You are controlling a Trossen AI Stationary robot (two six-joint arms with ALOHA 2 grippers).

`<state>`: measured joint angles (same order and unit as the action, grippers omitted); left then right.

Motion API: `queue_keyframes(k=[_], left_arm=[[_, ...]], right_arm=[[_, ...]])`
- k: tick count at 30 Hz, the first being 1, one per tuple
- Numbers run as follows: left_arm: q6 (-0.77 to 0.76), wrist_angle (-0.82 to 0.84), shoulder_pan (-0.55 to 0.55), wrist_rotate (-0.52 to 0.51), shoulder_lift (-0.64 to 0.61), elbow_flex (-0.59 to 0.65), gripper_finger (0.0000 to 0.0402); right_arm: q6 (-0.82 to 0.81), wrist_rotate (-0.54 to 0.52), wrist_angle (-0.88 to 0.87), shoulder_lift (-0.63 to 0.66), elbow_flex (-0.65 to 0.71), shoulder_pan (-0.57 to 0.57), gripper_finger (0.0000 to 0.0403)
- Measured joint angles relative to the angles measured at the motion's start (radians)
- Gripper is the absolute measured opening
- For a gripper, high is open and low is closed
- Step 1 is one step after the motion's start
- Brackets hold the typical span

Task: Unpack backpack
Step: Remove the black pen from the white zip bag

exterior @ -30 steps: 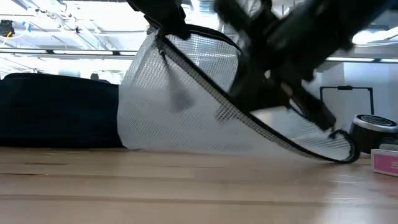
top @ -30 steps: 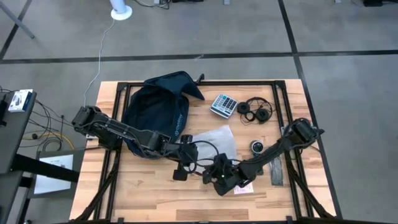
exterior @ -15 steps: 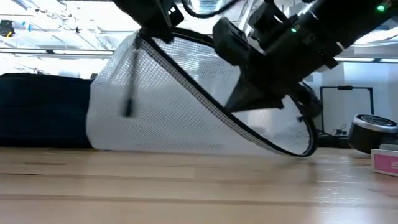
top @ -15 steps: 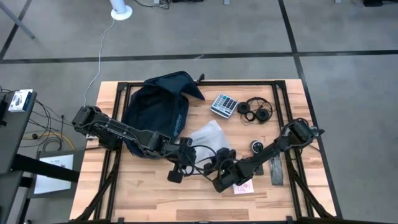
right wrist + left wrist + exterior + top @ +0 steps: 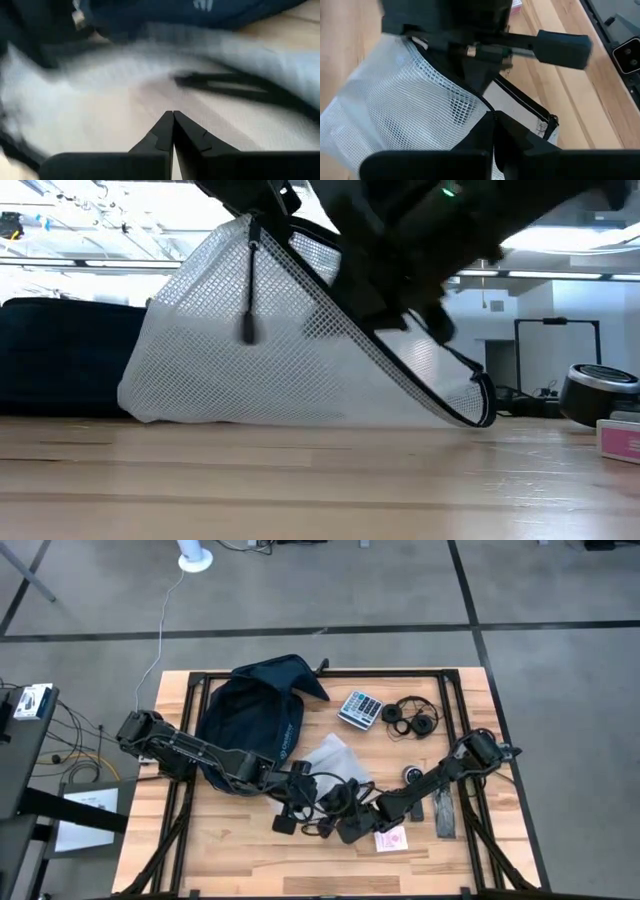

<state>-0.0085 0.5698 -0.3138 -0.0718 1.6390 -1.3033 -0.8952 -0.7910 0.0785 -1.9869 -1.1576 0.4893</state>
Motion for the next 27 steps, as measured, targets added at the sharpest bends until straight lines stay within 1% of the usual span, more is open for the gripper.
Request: queue_keyframes(k=[3, 6, 9, 12, 16, 18, 20, 24, 27], left_arm=[[0.041, 0.000, -0.006, 0.012, 0.000, 0.000, 0.0000], [0.112, 0.006, -0.027, 0.050, 0.000, 0.000, 0.0000], [0.188, 0.023, -0.051, 0.086, 0.000, 0.000, 0.0000], [0.223, 0.019, -0.065, 0.094, 0.000, 0.000, 0.0000], [0.225, 0.010, -0.068, 0.093, 0.000, 0.000, 0.0000], [0.220, 0.004, -0.067, 0.090, 0.000, 0.000, 0.0000], [0.212, 0.000, -0.065, 0.072, 0.000, 0.000, 0.0000], [0.185, -0.003, -0.066, 0.007, 0.000, 0.000, 0.0000], [0.192, 0.003, -0.064, -0.001, 0.000, 0.000, 0.0000]], right_arm=[[-0.059, -0.030, -0.103, -0.001, 0.000, 0.011, 0.0000], [-0.169, -0.113, -0.191, -0.002, 0.004, 0.004, 0.0000], [-0.263, -0.222, -0.219, -0.011, 0.023, -0.009, 0.0000], [-0.311, -0.276, -0.211, -0.023, 0.027, -0.031, 0.0000], [-0.235, -0.282, -0.163, -0.047, 0.029, -0.064, 0.0000], [-0.191, -0.267, -0.118, -0.065, 0.028, -0.077, 0.0001], [-0.127, -0.226, -0.033, -0.096, 0.029, -0.085, 0.0006], [0.029, -0.122, 0.182, -0.159, 0.028, -0.089, 0.0038], [0.149, -0.101, 0.323, -0.194, 0.020, -0.087, 0.0071]])
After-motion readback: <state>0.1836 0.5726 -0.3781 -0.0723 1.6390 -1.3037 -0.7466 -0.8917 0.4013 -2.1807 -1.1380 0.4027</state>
